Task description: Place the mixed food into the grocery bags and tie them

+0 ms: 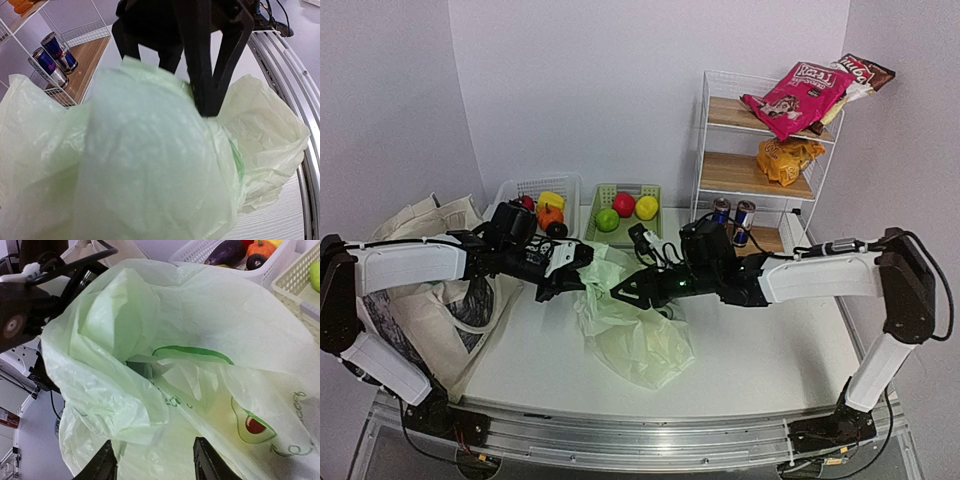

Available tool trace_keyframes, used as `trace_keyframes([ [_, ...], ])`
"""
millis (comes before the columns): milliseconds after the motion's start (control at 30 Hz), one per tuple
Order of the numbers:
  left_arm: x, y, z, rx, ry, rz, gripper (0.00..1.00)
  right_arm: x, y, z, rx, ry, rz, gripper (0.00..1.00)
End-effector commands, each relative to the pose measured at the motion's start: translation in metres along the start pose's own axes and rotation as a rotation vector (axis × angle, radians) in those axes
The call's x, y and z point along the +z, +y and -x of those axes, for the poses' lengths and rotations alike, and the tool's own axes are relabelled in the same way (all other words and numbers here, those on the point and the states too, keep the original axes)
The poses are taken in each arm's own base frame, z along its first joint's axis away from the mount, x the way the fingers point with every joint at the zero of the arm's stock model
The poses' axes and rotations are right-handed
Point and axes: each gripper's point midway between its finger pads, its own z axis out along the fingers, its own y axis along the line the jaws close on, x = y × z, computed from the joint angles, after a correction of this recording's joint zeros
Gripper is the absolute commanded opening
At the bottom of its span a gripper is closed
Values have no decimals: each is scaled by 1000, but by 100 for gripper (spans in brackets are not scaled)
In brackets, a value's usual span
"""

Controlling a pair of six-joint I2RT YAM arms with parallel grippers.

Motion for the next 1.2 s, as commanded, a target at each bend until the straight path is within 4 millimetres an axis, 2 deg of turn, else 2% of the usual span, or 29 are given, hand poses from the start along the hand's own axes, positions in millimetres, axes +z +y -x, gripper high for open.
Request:
trace_keyframes([
  [0, -12, 12, 24, 6, -54, 56, 0, -36, -7, 5, -66, 24, -129, 53],
  [167, -17, 14, 26, -26, -56, 79, 0, -52, -7, 9, -64, 40, -169, 62],
  [333, -21, 9, 28, -28, -64, 87, 0, -62, 4, 30, -54, 26, -171, 70],
  [500, -22, 14, 31, -49, -75, 107, 0, -66, 31, 43, 15, 39, -62, 82],
  [667, -23, 20, 40, -113, -103, 125, 0, -63, 55, 46, 41, 50, 29, 84],
  [833, -27, 26, 71, -222, -163, 143, 0, -42, 76, 40, -28, 11, 40, 86],
  [933, -24, 10, 86, -250, -188, 102, 0, -21, 79, 49, -33, -69, 25, 86],
  [1067, -26, -5, 106, -292, -249, 48, 0, 8, 84, 52, -21, -58, 50, 87],
  [1133, -31, 2, 119, -310, -287, 69, 0, 17, 81, 46, -13, -36, 46, 87],
  [1167, -35, 6, 125, -315, -302, 83, 0, 15, 78, 44, -15, -37, 25, 83],
])
